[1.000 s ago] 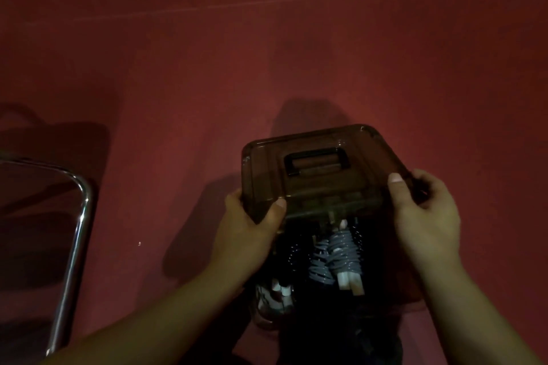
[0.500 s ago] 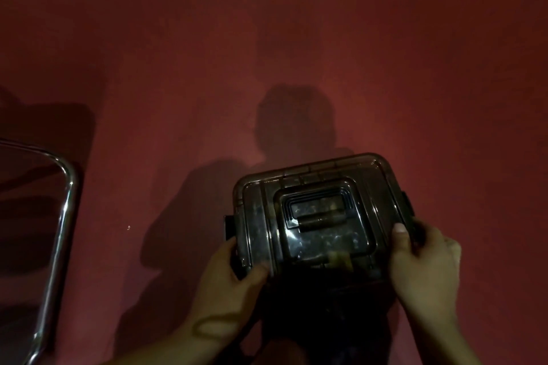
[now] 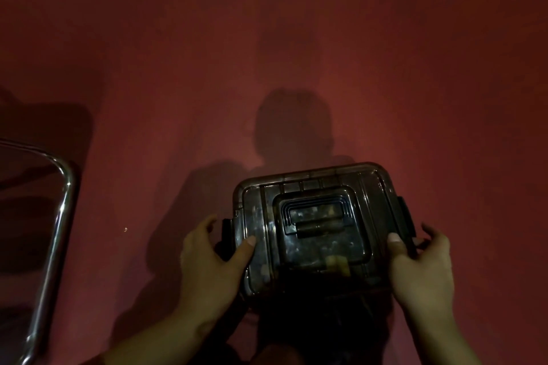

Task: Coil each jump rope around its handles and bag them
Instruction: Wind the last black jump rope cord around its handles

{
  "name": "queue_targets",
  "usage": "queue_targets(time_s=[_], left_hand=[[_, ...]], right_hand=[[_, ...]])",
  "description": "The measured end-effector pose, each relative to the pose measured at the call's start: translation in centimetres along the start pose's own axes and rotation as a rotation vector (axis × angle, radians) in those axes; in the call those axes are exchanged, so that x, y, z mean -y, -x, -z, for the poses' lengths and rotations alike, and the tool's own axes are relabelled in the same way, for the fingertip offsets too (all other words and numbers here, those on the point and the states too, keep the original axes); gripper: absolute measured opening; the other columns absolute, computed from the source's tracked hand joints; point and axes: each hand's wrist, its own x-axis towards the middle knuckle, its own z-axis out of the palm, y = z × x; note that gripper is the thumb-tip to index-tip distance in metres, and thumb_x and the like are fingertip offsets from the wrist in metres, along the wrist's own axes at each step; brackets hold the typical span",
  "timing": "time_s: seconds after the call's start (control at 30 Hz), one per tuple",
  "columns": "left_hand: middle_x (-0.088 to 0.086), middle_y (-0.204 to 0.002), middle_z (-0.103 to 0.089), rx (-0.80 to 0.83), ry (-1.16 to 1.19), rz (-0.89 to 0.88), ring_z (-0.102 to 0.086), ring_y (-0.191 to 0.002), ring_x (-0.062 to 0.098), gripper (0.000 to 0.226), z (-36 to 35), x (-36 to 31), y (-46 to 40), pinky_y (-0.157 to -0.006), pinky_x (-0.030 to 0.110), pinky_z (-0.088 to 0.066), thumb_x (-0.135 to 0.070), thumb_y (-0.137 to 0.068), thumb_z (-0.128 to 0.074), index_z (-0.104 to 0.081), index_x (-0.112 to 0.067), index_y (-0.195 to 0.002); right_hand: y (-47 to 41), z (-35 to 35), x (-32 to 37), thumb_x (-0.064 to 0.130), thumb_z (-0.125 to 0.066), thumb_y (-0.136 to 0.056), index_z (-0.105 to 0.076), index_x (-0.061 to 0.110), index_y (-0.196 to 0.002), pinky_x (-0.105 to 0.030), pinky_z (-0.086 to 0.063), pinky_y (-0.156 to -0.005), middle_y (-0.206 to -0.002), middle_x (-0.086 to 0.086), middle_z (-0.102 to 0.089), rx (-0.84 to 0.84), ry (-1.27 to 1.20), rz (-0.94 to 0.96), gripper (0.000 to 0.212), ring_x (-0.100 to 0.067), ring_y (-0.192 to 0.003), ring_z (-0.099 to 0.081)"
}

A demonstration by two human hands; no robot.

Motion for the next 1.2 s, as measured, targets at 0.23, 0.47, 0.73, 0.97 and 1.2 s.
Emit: queue_targets(time_s=[0.23,0.47,0.73,0.97,1.2], left_hand=[[-0.019,-0.098,-0.067,0.161,0.359,0.097,-0.064,-0.08,-0.016,0.027,-1.2,0.1,0.6,-0.064,0.004,-0.047,-0.023,-0.086,-0.072,-0.057,-0.036,-0.104],[-0.003,-0.093,-0.072,0.065,0.443,0.096,-0.071,-0.078,0.003,0.028,-1.6,0.4,0.1,-0.069,0.027,-0.058,-0.023,-0.082,-0.077,-0.056,-0.026,-0.099],[-0.004,-0.103,-0.069,0.009,0.481,0.039,-0.069,-0.09,0.01,0.032,-2.9,-3.0,-3.5,-0.076,0.026,-0.055,-0.019,-0.084,-0.076,-0.053,-0.024,-0.106],[-0.006,-0.094,-0.074,0.226,0.399,0.074,-0.072,-0.08,0.006,0.025,-2.4,-4.0,-4.5,-0.065,0.021,-0.053,-0.019,-0.085,-0.075,-0.063,-0.027,-0.106],[-0.012,-0.094,-0.074,0.11,0.354,0.014,-0.07,-0.087,0.003,0.035,-3.1,-3.8,-4.0,-0.083,0.032,-0.056,-0.019,-0.087,-0.071,-0.064,-0.031,-0.119]], right_hand=[[0.5,0.2,-0.1,0.023,-0.067,-0.087,-0.045,0.02,-0.136,-0.052,-0.04,-0.105,-0.126,-0.004,-0.043,0.044,-0.069,-0.06,0.054,-0.033,-0.12,-0.05],[-0.6,0.5,0.4,0.014,-0.066,-0.088,-0.044,0.026,-0.14,-0.046,-0.049,-0.098,-0.125,0.004,-0.058,0.2,-0.253,-0.198,0.058,-0.021,-0.106,-0.06],[0.7,0.0,-0.1,0.016,-0.068,-0.088,-0.044,0.026,-0.11,-0.033,-0.045,-0.083,-0.089,0.019,-0.053,0.043,-0.261,-0.058,0.034,-0.014,-0.085,-0.058],[-0.1,-1.2,-0.3,0.011,-0.059,-0.091,-0.05,0.022,-0.126,-0.039,-0.047,-0.093,-0.104,0.003,-0.061,0.099,-0.269,-0.092,0.038,-0.022,-0.1,-0.06],[0.3,-1.8,-0.8,0.009,-0.056,-0.092,-0.051,0.027,-0.132,-0.044,-0.047,-0.1,-0.109,0.004,-0.063,0.049,-0.278,-0.027,0.044,-0.021,-0.105,-0.061]])
